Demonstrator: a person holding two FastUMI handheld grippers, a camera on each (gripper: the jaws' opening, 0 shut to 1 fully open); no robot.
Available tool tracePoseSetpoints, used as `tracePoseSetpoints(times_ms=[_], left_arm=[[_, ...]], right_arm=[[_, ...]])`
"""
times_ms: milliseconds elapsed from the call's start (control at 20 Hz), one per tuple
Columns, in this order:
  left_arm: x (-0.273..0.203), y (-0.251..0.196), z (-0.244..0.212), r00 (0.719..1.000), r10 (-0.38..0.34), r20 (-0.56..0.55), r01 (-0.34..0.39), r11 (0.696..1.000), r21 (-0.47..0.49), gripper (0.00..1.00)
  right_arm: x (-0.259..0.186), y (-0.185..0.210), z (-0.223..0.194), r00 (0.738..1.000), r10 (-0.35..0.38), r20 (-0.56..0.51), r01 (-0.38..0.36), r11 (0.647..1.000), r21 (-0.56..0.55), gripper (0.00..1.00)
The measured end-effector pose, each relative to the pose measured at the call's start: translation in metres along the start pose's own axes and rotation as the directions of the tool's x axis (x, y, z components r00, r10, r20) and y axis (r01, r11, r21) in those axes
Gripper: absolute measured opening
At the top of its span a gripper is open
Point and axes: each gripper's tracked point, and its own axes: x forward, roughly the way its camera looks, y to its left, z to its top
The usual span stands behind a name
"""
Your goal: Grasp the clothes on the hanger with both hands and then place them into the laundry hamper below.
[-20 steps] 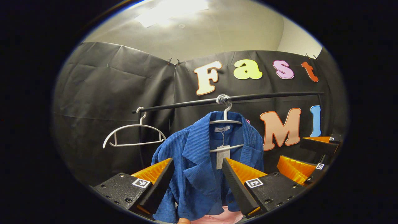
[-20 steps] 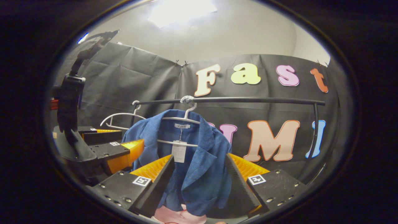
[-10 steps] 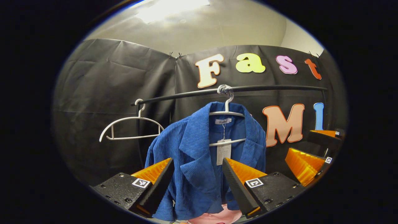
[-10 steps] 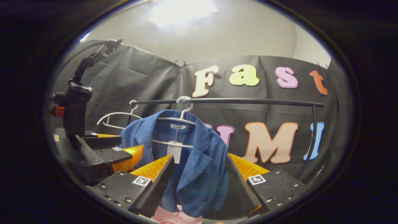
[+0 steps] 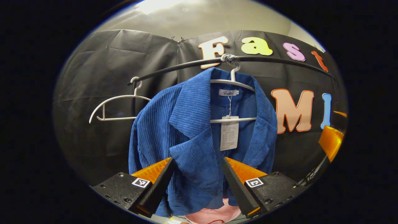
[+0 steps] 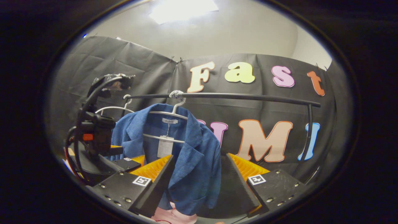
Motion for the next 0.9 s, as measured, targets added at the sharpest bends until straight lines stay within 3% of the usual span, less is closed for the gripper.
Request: tracePoseSetpoints(times_ms=[50,250,350,500,700,900], left_arm=[[0.004,0.0,-0.004,1.0,0.011,-0.007,-0.011,1.0,-0.001,0.96],[0.02,-0.003,-0.012,0.999,0.042,-0.016,-0.042,0.999,0.011,0.92],[0.026,-0.002,-0.015,0.998,0.055,-0.017,-0.055,0.998,0.022,0.95],[0.034,-0.007,-0.021,0.999,0.03,-0.036,-0.029,0.999,0.015,0.93],[0.04,-0.003,-0.026,0.998,0.02,-0.052,-0.019,1.0,0.012,0.65],[0.038,-0.001,-0.027,0.998,0.012,-0.06,-0.012,1.0,0.004,0.25]], right_arm=[[0.002,-0.001,-0.002,1.0,-0.005,-0.004,0.005,1.0,-0.002,0.96],[0.006,-0.007,-0.005,1.0,-0.02,-0.015,0.02,1.0,-0.007,0.97],[0.009,-0.007,-0.009,1.0,-0.021,-0.022,0.021,1.0,-0.01,0.97],[0.013,-0.006,-0.012,0.999,-0.016,-0.029,0.016,1.0,-0.004,0.98],[0.019,-0.003,-0.015,1.0,0.0,-0.029,0.001,1.0,0.006,0.98],[0.03,0.002,-0.021,0.999,0.024,-0.033,-0.024,1.0,0.003,0.98]])
